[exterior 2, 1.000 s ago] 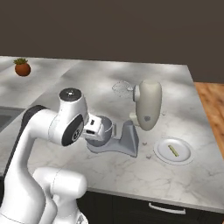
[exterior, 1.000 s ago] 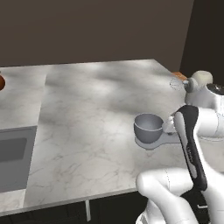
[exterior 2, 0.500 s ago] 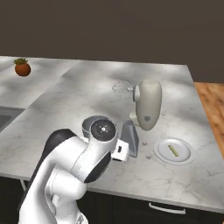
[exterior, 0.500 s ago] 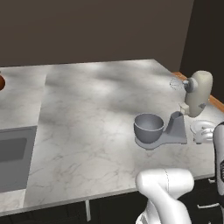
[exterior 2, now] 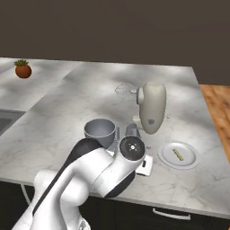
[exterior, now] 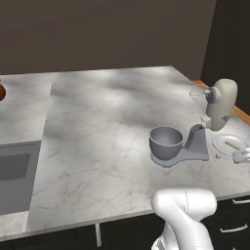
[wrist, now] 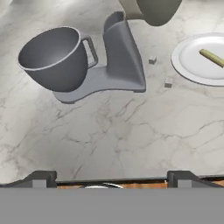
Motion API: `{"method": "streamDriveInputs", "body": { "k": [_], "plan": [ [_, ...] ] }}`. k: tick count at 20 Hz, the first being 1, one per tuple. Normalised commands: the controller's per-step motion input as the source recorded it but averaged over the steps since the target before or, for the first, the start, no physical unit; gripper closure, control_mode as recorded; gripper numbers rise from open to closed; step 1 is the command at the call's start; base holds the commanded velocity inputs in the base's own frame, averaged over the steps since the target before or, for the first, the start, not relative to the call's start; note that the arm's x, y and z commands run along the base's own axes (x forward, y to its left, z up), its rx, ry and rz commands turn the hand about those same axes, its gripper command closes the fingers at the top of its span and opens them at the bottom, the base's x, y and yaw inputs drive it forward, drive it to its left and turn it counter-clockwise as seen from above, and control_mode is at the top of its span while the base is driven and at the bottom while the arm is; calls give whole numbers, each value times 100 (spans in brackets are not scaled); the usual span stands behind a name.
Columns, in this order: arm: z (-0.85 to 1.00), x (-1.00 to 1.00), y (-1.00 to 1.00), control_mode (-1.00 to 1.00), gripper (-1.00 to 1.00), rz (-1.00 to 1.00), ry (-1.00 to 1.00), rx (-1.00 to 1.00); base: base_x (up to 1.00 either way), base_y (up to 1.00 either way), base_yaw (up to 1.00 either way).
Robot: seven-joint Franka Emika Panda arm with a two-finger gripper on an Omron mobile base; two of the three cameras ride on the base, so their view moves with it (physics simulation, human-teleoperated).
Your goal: Add butter and sugar cubes to the stand mixer bowl and then turn on the stand mixer to begin making frosting.
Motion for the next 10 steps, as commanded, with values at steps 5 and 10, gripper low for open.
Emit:
{"method": "streamDriveInputs", "body": {
  "k": [5,10],
  "plan": [
    [0,0,-70,-100,-100,0,5,0,0,0,0],
    [0,5,-61,-100,-100,0,4,0,0,0,0]
  ]
}}
